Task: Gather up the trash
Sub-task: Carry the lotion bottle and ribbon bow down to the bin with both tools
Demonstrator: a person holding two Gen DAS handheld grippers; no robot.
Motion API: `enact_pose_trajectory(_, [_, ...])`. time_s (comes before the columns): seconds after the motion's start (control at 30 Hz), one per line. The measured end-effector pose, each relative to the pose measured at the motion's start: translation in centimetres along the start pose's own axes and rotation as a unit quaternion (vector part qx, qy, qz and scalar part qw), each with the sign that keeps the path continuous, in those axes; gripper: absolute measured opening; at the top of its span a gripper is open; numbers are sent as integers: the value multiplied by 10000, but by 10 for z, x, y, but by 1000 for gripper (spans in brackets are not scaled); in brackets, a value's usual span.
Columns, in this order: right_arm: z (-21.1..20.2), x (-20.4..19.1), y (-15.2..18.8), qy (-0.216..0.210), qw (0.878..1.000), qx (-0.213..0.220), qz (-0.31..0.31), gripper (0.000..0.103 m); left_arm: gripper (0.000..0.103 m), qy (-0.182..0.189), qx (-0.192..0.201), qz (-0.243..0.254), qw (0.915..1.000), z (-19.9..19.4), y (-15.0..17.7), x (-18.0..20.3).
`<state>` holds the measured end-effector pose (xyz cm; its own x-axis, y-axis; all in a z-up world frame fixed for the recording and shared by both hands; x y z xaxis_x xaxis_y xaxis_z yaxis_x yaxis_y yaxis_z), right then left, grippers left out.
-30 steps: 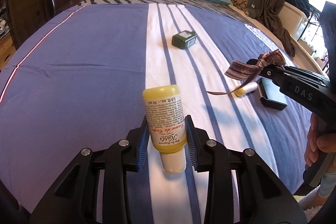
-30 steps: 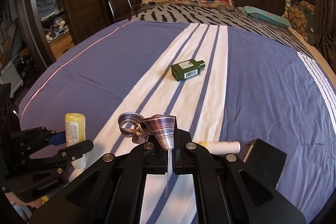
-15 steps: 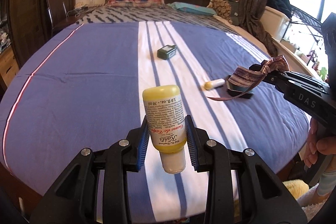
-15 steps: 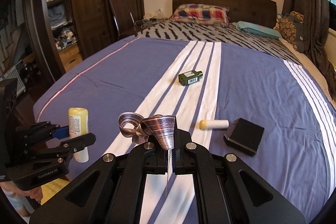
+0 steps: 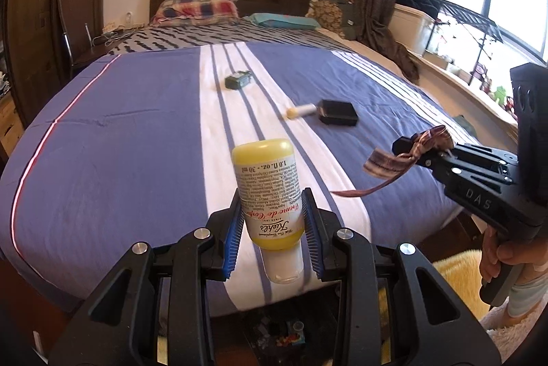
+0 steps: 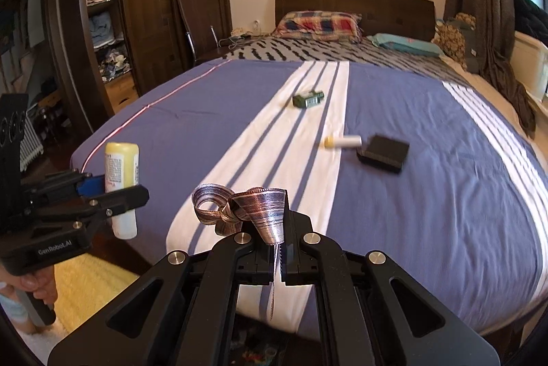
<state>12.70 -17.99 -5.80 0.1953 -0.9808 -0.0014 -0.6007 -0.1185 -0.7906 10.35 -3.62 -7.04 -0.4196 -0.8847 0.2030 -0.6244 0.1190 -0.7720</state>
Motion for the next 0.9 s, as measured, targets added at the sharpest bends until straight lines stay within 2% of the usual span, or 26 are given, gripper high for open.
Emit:
enact_pose_trajectory(0.3, [-10,0,62,48,9993,-356,83,3,31,112,-302,36,9995,2,50,14])
enact_pose_trajectory(0.9, [31,-10,174,165,9886,-1497,54,3,31,345,-1318,-306,9902,49,159,11])
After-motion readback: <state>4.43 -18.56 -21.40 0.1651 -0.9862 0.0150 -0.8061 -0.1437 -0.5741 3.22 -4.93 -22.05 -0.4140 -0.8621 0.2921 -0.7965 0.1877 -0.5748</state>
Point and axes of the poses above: each gripper's, at about its wrist camera, not at the fingertips, and z roughly the way its jaws point, x to its right, y to its underside, the point moved 7 cm from there along z, roughly the way its jaws point, and after that the axes turned 8 degrees about y, right-handed, at the moved point
